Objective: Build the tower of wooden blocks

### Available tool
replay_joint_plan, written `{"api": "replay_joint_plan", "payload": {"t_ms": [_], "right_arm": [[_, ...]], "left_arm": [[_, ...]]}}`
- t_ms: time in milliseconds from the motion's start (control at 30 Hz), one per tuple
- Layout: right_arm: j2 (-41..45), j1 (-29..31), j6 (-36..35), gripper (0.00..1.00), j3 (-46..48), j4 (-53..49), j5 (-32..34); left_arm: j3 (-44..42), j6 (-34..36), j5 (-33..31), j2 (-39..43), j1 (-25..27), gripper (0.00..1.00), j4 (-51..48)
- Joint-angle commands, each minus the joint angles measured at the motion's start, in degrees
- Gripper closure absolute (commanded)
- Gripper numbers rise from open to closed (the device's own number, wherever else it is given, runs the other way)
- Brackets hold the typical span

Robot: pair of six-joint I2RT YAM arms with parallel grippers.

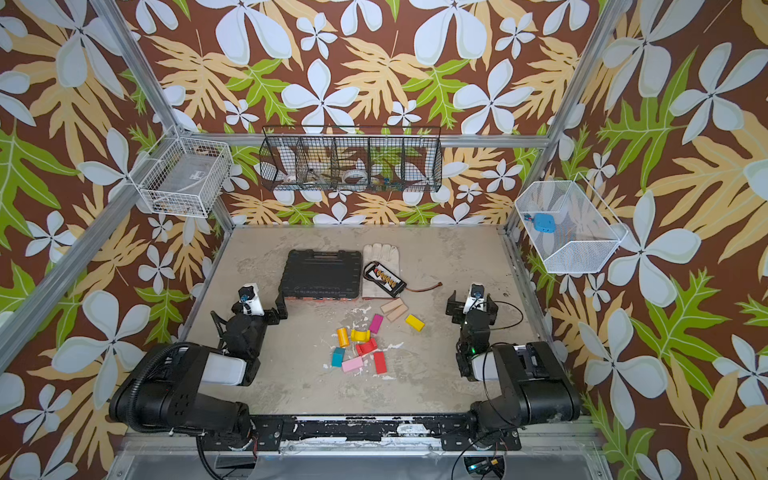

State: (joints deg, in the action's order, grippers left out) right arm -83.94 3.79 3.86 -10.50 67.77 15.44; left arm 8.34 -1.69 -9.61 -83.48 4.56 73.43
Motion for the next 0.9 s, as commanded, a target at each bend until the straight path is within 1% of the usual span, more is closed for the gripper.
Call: {"api": "replay_joint_plan", "payload": {"t_ms": [0, 800, 833, 867], "right_arm": [[-0.2, 0.1, 0.2, 0.00, 0.0, 1.8, 0.9], [0.0, 0.1, 0.2, 0.00, 0.0, 1.9, 0.9], [0.1, 0.1, 0.2, 0.00, 0.1, 2.0, 0.9], [0.2, 0.1, 0.2, 0.00, 0.2, 2.3, 1.4]], "left_arm": [[0.1, 0.0, -0.1, 0.0, 0.0, 0.00, 2.1], [-0.1, 0.0, 0.1, 0.1, 0.0, 0.00, 2.2], [0.0, 0.3, 0.9, 0.4, 0.0, 0.00, 2.3], [0.5, 0.7, 2.0, 1.6, 0.1, 0.00, 0.2]]}}
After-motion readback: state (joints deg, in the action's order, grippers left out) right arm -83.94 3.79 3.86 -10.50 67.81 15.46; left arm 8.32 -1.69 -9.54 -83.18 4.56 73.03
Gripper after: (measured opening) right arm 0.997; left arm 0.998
